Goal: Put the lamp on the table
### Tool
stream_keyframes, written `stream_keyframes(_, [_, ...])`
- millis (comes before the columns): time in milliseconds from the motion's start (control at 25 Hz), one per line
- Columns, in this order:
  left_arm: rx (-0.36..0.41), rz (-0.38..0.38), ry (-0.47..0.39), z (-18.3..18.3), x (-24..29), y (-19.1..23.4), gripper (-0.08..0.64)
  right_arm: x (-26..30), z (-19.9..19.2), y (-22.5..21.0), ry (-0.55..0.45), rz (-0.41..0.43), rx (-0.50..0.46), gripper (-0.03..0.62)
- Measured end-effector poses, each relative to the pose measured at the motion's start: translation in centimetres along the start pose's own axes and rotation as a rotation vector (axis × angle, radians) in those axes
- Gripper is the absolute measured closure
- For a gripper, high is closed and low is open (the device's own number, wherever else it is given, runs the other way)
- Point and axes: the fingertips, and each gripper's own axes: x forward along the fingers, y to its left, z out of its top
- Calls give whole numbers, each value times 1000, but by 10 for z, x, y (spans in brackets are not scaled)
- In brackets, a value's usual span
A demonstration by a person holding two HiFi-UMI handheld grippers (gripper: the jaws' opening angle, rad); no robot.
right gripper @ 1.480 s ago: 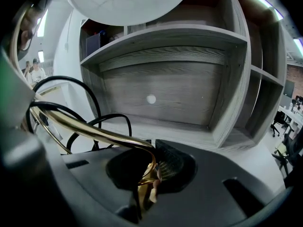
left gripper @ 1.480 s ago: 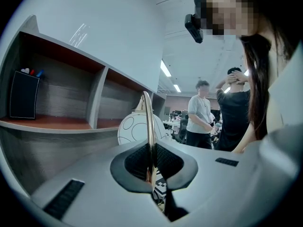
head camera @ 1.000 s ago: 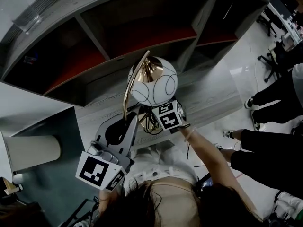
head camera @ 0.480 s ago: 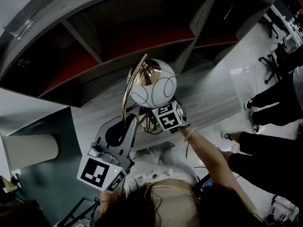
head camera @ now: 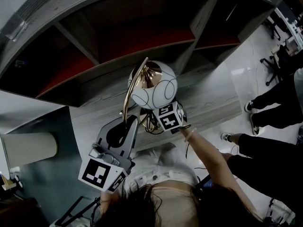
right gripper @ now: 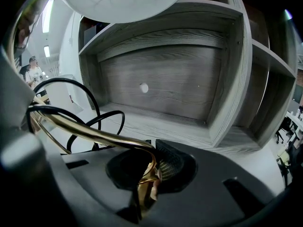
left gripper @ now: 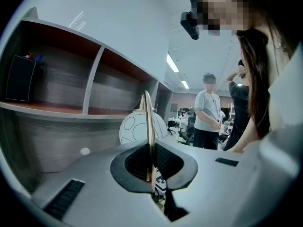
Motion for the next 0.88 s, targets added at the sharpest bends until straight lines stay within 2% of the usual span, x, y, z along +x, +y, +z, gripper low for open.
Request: stream_keyframes(880, [9, -3, 25, -2, 2, -3, 545, 5, -5, 2, 15, 17, -10, 552])
